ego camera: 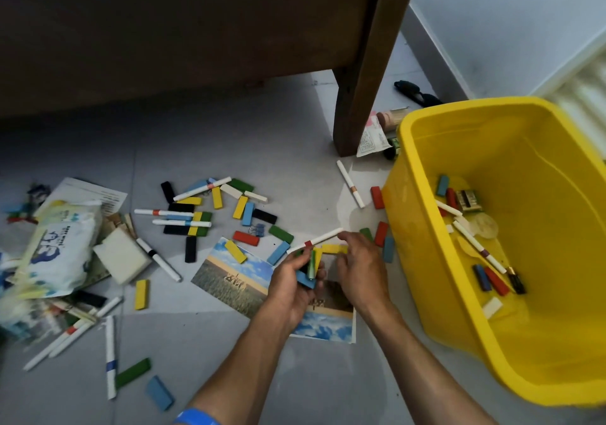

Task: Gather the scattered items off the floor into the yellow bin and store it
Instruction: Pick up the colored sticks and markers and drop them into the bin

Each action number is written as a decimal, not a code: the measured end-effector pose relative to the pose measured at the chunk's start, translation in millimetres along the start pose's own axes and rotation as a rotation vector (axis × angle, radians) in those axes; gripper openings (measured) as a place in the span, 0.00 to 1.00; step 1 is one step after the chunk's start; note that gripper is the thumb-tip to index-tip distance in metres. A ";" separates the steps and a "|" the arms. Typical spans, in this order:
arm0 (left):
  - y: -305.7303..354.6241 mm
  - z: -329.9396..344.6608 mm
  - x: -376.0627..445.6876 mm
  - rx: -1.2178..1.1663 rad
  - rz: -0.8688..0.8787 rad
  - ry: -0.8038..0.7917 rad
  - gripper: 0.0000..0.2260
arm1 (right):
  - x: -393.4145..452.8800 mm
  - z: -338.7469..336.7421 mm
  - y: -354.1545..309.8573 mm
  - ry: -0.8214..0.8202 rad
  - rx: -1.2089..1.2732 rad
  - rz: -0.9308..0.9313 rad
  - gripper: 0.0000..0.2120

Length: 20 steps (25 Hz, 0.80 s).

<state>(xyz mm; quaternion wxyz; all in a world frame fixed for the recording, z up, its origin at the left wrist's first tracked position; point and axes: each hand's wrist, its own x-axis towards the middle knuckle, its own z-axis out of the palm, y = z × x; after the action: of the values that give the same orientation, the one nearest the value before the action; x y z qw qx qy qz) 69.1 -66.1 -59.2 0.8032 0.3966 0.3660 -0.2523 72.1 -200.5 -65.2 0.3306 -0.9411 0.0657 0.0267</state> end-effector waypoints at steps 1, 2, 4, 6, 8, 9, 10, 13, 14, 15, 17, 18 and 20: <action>0.6 -1.9 -0.6 -0.028 -0.006 0.010 0.07 | 2.0 2.2 4.5 -0.114 -0.161 -0.006 0.17; 1.4 -3.7 -1.4 -0.055 -0.005 0.010 0.08 | 3.2 5.0 8.5 -0.186 -0.254 -0.001 0.16; 3.3 -6.1 -3.4 -0.097 0.012 0.000 0.08 | -0.6 6.4 7.1 -0.144 -0.179 0.092 0.10; 4.9 -5.9 -3.4 -0.112 0.031 -0.016 0.09 | -9.6 5.3 -4.4 0.010 0.146 0.203 0.06; 5.2 -0.6 -4.5 -0.072 0.053 -0.046 0.11 | -17.1 0.6 -16.2 -0.006 0.347 0.074 0.04; 4.9 3.5 -4.8 -0.054 0.066 -0.055 0.12 | -21.4 -3.9 -22.0 -0.044 0.366 -0.028 0.05; 4.6 6.7 -4.2 -0.044 0.076 -0.054 0.14 | -23.1 -6.6 -24.1 -0.025 0.342 -0.094 0.07; 4.6 14.4 -5.4 -0.063 0.031 -0.054 0.17 | -8.0 -10.4 -4.2 0.207 0.023 0.051 0.11; 4.7 15.2 -5.7 -0.078 0.015 -0.058 0.16 | -1.2 -11.1 3.2 0.149 -0.142 0.176 0.19; 5.4 15.7 -6.0 -0.089 0.003 -0.061 0.15 | 4.2 -10.8 8.9 0.046 -0.299 0.262 0.25; 8.1 14.0 -6.0 -0.083 0.002 -0.057 0.14 | 9.8 -2.0 12.6 -0.066 -0.496 0.242 0.26; 9.7 11.7 -5.5 -0.069 0.006 -0.052 0.14 | 10.6 3.8 13.2 -0.056 -0.513 0.188 0.24; 13.3 6.5 -5.1 -0.042 0.020 -0.039 0.14 | 9.6 12.3 12.7 -0.010 -0.478 0.116 0.20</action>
<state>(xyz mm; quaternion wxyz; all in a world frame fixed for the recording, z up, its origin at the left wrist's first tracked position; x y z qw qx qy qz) 77.8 -63.5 -46.4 0.8209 0.3782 0.3513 -0.2443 79.7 -203.7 -83.6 0.0965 -0.9871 0.1098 0.0652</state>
